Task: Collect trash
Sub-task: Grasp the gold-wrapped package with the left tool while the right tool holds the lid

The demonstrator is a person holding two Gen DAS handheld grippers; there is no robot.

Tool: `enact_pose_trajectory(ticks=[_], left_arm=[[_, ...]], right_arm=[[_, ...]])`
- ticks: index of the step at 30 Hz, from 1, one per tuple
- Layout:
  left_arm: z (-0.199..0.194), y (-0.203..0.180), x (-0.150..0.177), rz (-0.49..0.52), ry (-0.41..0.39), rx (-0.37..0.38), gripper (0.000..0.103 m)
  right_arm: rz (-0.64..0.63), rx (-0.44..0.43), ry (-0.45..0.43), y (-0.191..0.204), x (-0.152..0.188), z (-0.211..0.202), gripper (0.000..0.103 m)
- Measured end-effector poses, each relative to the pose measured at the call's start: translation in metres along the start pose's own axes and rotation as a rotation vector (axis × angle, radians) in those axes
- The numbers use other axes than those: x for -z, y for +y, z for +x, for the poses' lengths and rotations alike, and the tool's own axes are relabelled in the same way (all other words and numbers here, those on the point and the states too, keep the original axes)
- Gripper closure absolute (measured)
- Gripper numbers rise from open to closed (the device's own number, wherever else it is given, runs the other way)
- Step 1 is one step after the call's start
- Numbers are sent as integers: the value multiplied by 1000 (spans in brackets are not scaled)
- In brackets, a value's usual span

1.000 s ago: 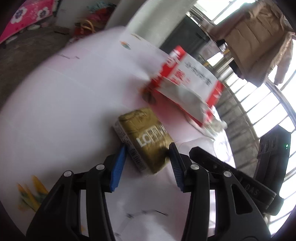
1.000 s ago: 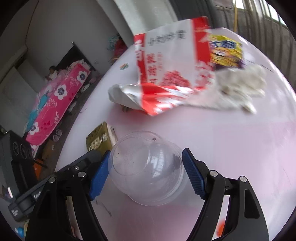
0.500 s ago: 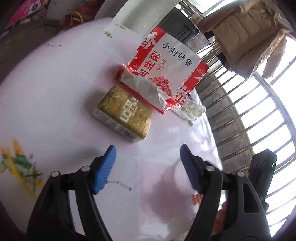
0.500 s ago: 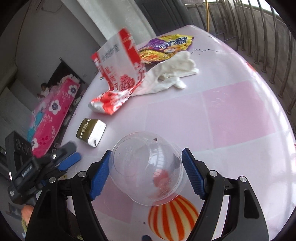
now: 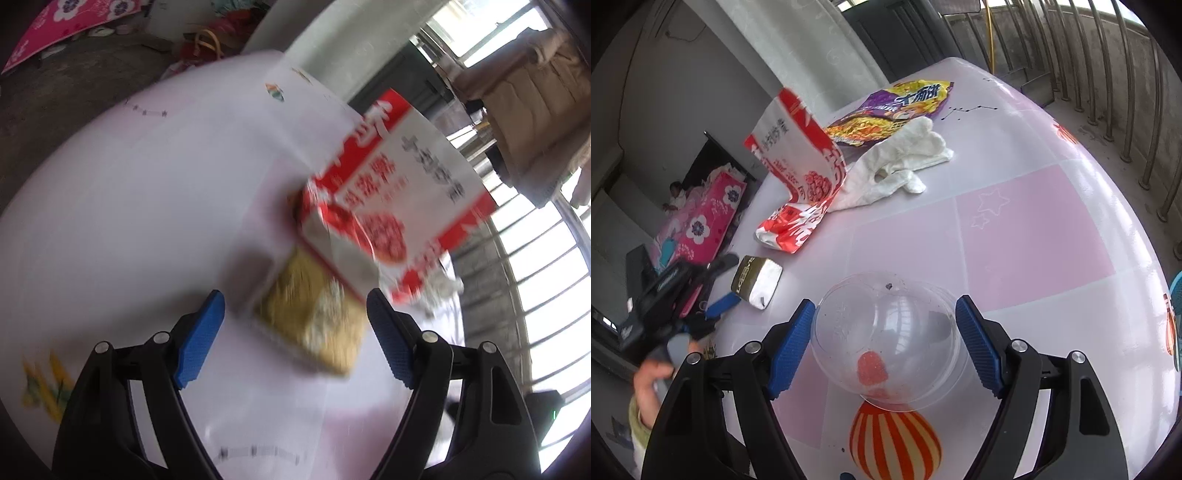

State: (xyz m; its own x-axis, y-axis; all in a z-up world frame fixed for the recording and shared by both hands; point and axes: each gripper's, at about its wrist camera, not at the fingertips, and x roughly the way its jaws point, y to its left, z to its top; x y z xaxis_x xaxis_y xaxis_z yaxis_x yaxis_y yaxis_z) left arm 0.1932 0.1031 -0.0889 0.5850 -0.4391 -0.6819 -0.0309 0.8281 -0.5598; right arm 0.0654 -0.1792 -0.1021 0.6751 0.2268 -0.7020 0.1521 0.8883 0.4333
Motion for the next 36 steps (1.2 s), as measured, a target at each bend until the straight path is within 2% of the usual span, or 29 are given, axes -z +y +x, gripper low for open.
enact_pose_trajectory(ticks=[3, 8, 14, 19, 21, 25, 31, 36], left_arm=[[14, -8, -9, 29, 4, -10, 28], [28, -28, -8, 142, -12, -61, 28], [30, -44, 10, 361, -24, -150, 33], [18, -50, 31, 482, 22, -107, 33], [11, -53, 41, 525, 65, -79, 34], [-4, -46, 55, 483, 143, 19, 34], [-40, -23, 59, 355, 115, 87, 34], [-62, -17, 62, 304, 105, 121, 34]], right_arm=[[9, -7, -5, -5, -2, 1, 26], [9, -10, -17, -10, -7, 4, 26], [2, -19, -21, -13, -10, 6, 26], [1, -19, -22, -14, -10, 5, 26], [2, -18, -23, -15, -10, 4, 26], [5, -12, -23, -15, -9, 3, 26], [13, -6, -20, -16, -8, 1, 26], [19, 1, -20, -16, -8, 1, 26]])
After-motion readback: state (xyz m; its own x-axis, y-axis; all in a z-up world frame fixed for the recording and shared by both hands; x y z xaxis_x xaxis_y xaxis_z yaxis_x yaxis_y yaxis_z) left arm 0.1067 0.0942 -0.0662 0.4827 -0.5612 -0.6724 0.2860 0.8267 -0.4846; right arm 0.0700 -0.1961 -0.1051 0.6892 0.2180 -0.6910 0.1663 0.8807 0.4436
